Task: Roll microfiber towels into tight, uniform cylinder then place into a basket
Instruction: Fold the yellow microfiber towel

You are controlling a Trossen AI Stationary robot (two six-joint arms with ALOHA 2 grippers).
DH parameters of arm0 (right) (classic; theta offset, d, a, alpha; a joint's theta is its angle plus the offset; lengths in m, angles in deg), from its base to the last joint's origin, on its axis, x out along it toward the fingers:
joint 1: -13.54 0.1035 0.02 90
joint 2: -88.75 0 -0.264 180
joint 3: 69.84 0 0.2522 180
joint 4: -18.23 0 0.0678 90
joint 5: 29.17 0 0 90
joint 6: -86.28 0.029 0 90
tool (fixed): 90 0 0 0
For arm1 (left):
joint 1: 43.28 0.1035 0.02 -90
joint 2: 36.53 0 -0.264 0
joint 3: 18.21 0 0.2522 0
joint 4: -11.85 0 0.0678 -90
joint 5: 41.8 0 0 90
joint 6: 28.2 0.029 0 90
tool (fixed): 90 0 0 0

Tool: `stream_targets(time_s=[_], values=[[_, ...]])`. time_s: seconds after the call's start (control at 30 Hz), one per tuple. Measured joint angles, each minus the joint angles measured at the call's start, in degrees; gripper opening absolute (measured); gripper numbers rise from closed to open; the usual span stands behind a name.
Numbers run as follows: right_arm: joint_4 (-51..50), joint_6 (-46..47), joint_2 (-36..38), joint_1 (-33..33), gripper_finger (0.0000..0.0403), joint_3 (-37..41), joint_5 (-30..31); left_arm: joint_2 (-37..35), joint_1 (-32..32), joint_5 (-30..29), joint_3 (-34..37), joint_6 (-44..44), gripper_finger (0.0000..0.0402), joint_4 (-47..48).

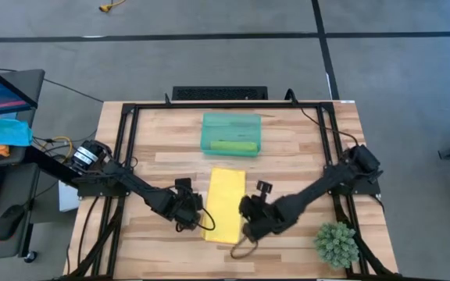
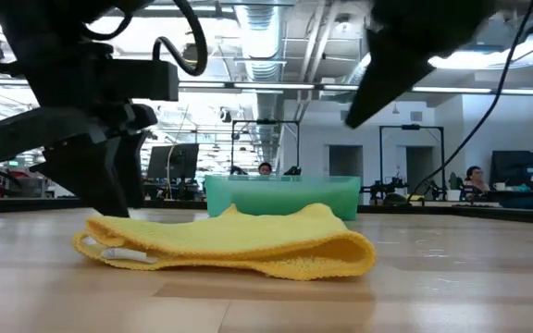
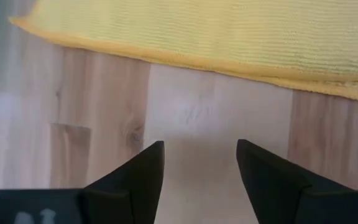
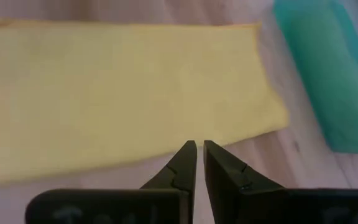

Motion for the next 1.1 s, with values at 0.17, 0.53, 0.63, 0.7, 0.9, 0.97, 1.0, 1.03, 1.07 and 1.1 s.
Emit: stream_targets(time_s=[0.17, 0.53, 0.63, 0.7, 0.9, 0.97, 1.0, 1.03, 1.07, 1.1], values=[[0.1, 2.0, -0.5, 5.4, 0.0053, 0.0, 0.1, 0.0, -0.5, 1.2, -1.9, 3.3, 0.0197, -0.8], [9.1, -0.1, -0.6, 10.5, 0.006, 0.0, 5.7, 0.0, -5.6, 1.2, -5.4, 10.4, 0.0197, -6.8], [12.0, -1.6, -0.6, 10.5, 0.0074, 0.0, 5.3, 0.0, -7.4, 1.2, -5.1, 10.5, 0.0197, -7.5], [14.2, -3.2, -0.6, 10.5, 0.0088, 0.0, 4.0, 0.0, -8.4, 1.2, -4.6, 11.4, 0.0197, -9.1], [21.4, -9.5, -1.2, 10.4, 0.0144, 0.0, 1.4, 0.0, -10.1, 1.3, -2.9, 17.6, 0.0197, -18.0], [22.3, -11.8, -1.8, 10.6, 0.0163, 0.1, -0.1, 0.0, -10.3, 1.5, -2.9, 18.8, 0.0197, -19.8], [22.5, -12.5, -2.2, 10.8, 0.0171, 0.1, -0.8, 0.0, -10.3, 2.0, -2.9, 19.0, 0.0197, -20.4], [24.5, -13.2, -3.1, 10.8, 0.0178, -0.1, -1.4, 0.0, -10.3, 2.5, -2.9, 19.0, 0.0197, -20.8], [26.0, -13.7, -4.1, 10.6, 0.0185, -0.2, -2.0, 0.0, -10.4, 2.7, -2.9, 18.9, 0.0197, -21.1], [25.5, -14.4, -4.6, 10.6, 0.0192, 0.0, -2.1, 0.0, -10.4, 2.6, -2.9, 18.7, 0.0197, -21.6]])
